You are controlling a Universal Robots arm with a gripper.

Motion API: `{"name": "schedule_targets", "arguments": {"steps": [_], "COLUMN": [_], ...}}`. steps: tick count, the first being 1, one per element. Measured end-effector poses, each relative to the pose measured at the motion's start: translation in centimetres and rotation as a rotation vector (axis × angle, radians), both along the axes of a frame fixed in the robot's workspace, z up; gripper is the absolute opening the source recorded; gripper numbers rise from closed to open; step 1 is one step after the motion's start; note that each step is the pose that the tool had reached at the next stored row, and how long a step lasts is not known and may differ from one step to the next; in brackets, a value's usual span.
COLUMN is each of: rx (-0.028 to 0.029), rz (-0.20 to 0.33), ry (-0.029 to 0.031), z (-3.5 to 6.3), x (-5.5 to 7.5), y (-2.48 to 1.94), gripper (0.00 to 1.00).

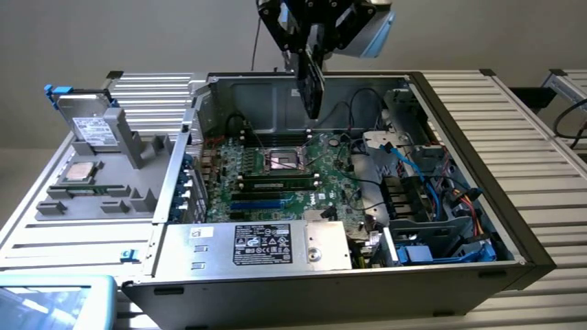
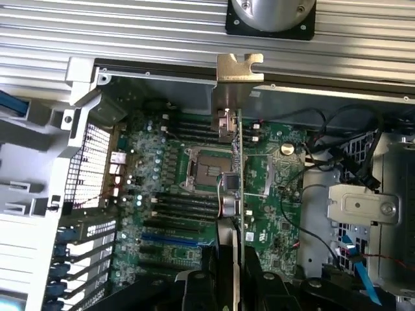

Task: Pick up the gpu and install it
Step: 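Insert the gpu into the slot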

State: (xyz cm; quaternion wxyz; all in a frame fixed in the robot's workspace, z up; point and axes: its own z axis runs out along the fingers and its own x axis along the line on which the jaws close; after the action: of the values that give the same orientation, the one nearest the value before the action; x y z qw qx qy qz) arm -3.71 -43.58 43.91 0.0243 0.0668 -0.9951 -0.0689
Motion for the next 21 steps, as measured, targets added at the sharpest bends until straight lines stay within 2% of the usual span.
{"name": "schedule_targets", "arguments": {"steps": [8,21], "rx": [0.0083,0.0250], "rz": [0.145,0.383], "ry": [0.0000,-0.0001], "z": [-0.17,-0.72], "x": [0.00,0.00], "y": [0.00,0.00], "gripper": [0.28,0.28]}}
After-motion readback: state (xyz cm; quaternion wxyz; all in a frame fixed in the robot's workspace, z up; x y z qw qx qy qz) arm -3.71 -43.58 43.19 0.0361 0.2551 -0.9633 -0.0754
